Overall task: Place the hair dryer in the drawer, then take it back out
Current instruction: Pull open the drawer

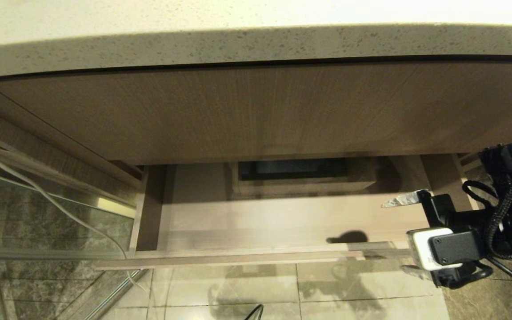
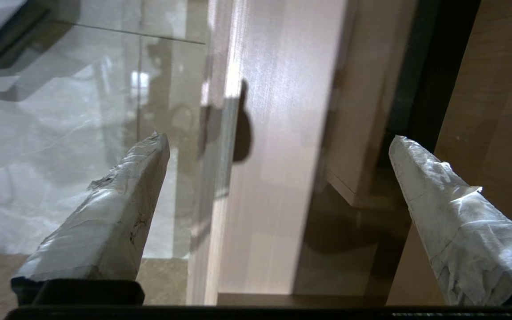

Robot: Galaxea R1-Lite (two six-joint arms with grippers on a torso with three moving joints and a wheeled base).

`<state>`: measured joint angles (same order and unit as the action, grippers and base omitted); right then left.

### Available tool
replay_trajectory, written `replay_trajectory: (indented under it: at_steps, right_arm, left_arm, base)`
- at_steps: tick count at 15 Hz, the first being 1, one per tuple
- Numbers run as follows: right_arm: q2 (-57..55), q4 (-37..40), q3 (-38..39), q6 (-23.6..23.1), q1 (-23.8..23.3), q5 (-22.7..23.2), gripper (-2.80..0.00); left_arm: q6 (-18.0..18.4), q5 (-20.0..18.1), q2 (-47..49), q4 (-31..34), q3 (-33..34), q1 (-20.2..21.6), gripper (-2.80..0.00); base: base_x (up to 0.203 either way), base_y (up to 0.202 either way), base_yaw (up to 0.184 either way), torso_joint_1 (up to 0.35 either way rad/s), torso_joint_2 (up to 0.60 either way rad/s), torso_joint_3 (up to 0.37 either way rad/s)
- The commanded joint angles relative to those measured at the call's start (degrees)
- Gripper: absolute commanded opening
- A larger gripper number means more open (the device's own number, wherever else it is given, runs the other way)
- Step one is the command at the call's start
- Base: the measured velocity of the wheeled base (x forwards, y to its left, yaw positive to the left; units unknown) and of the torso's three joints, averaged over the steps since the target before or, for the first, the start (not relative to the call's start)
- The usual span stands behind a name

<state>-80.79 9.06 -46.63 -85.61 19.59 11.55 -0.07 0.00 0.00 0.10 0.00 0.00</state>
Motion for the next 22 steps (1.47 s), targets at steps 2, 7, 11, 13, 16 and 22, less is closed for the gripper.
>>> replay_trajectory:
  at_steps: [2, 7, 11, 13, 16, 22]
  right_arm:
    - [6.72, 5.59, -1.18, -0.45, 0.01, 0.25, -2.80]
    - [12.88, 11.33, -2.48, 4.08, 2.27, 0.58, -2.80]
    - [18.48, 13.91, -3.23, 6.39, 2.67, 1.51, -2.80]
    - [21.24, 15.96, -4.64, 7.90, 2.53, 0.99, -2.80]
    - [26.66, 21.33, -8.28, 8.32, 1.32, -0.06, -2.80]
    - [38.31, 27.81, -18.58, 7.87, -15.89, 0.96, -2.80]
  left_arm:
    - [-0.01, 0.00, 0.00, -0.01, 0.00, 0.00, -2.80]
    - [-0.01, 0.00, 0.00, -0.01, 0.00, 0.00, -2.80]
    - [-0.01, 0.09, 0.00, -0.01, 0.00, 0.00, -2.80]
    - [-0.01, 0.04, 0.00, -0.01, 0.00, 0.00, -2.80]
    - [-0.01, 0.02, 0.00, -0.01, 0.00, 0.00, -2.80]
    - [-0.01, 0.08, 0.00, -0.01, 0.00, 0.00, -2.80]
  base:
    - [0.000, 0.000, 0.000, 0.000, 0.00, 0.000]
    - [0.000, 0.000, 0.000, 0.000, 0.00, 0.000]
    - [0.000, 0.000, 0.000, 0.000, 0.00, 0.000]
    - [0.000, 0.000, 0.000, 0.000, 0.00, 0.000]
    - [0.000, 0.000, 0.000, 0.000, 0.00, 0.000]
    - [0.000, 0.000, 0.000, 0.000, 0.00, 0.000]
